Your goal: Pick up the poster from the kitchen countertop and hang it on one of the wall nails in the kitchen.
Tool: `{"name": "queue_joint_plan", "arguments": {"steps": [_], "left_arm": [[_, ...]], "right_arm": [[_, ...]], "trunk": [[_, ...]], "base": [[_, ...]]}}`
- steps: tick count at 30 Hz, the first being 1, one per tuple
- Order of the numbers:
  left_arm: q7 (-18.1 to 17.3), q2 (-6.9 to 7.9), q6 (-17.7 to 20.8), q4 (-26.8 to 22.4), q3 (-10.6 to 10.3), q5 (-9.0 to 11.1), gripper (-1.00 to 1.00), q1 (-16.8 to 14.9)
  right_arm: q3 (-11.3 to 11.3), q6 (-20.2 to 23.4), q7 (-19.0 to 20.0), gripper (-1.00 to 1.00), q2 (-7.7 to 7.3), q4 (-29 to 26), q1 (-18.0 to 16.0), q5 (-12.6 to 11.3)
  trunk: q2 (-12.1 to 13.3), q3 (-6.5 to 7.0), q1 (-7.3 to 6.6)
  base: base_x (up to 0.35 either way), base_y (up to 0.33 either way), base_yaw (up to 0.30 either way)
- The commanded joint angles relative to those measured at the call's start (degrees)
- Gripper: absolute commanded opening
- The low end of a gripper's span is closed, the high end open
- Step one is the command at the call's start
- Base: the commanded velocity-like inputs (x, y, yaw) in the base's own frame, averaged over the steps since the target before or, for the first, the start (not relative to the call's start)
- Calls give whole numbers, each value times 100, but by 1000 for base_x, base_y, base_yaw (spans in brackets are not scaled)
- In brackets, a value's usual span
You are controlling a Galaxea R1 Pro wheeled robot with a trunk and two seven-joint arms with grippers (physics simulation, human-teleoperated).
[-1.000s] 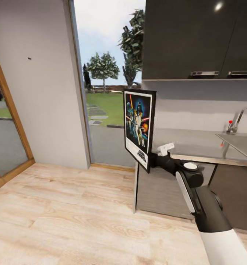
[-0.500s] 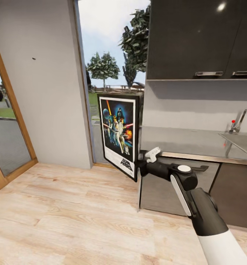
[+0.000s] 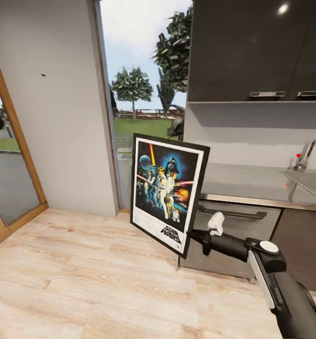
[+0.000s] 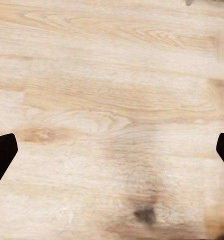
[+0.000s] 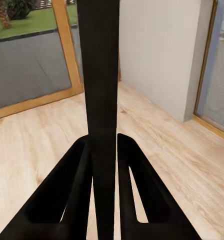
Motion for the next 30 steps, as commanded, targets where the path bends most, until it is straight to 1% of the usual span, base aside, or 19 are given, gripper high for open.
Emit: {"name": "queue_joint_plan", "arguments": {"steps": [1,3,4,5,6,9,11,17,30], "left_arm": [[-121,-2,-5,-4,17,-1,100,0],[-317,-2,-3,-4,18,-4,100,0],[-444,-2,-4,-12,25,1,100,0],[-450,-2,-5,-13,26,2,100,0],[-453,-2,-2,-19,23,3,100,0],[-454,-2,0,-21,20,7,100,0],[-454,-2,1,-22,19,9,100,0],[-454,-2,8,-22,18,11,100,0],[-454,-2,8,-15,18,9,100,0]], "right_arm": [[-66,-4,78,-100,-2,17,32,-24],[-199,-131,183,-100,-6,174,170,-26],[-622,-209,251,-100,-6,330,332,-35],[-856,-208,257,-100,0,334,340,-40],[-988,-198,263,-100,2,330,343,-42],[-1012,-193,275,-100,3,317,344,-48],[-1020,-192,353,-100,3,312,344,-48],[-1034,-197,735,-100,-2,307,345,-37],[-1029,-207,828,-100,3,299,345,-40]], "trunk": [[-3,-5,0],[-3,-5,0],[-3,-5,0],[-3,-5,0],[37,13,-22],[157,67,-88],[238,103,-132],[478,211,-263],[1000,444,-549]], "base": [[0,0,0],[0,0,0],[0,0,0],[0,0,0],[0,0,0],[0,0,0],[0,0,0],[0,0,0],[0,0,0]]}}
